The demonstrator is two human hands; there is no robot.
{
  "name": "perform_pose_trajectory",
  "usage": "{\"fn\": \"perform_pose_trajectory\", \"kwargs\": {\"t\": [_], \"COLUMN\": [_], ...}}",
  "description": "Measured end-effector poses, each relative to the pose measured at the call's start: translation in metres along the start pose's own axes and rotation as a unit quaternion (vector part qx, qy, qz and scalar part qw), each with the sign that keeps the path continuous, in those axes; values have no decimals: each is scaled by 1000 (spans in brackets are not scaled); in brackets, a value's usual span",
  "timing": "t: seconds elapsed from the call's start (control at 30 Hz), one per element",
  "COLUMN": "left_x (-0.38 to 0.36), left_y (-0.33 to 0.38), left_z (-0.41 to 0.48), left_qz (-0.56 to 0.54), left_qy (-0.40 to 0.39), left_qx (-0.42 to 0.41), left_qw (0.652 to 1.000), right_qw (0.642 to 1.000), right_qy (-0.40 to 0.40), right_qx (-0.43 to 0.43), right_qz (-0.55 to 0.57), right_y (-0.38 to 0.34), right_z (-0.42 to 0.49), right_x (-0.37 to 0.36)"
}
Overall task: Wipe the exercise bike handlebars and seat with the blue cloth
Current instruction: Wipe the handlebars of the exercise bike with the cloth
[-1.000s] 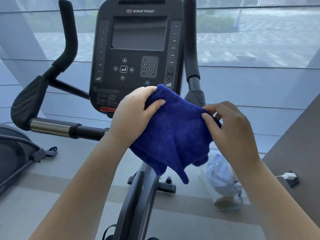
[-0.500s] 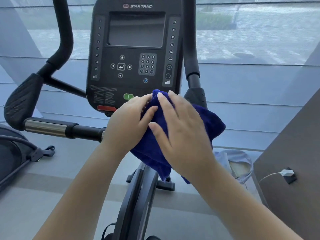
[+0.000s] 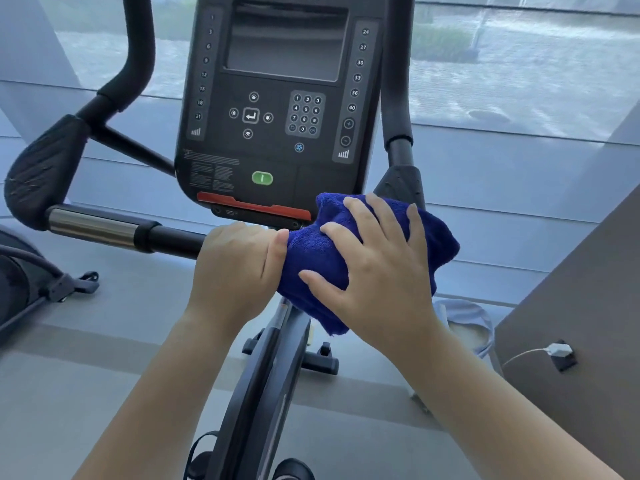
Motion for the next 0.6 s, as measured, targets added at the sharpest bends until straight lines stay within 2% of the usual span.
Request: {"fn": "perform_pose_trajectory", "kwargs": {"t": [0.2,0.6], "left_x": [-2,-6], "left_y": [-3,-6], "left_z": [-1,-5], "left_qz": [-10,12], "left_qy": [-6,22], "left_qx": [11,-7], "left_qw": [1000,1000], "right_qw": [996,990], "right_qy": [59,44], "right_qx": [58,124], "right_qz": [23,59], "right_y": [10,23], "right_z": [1,15], "right_x": [5,13]}}
Point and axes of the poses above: each hand's wrist, its own z-axis towards the middle knuckle, its own x-axis out of the back of the hand, y = z × x, the point moved 6 cm from there along z, towards the middle knuckle, and after that the axes turned 3 degrees about -y, right-handed, at the moved point
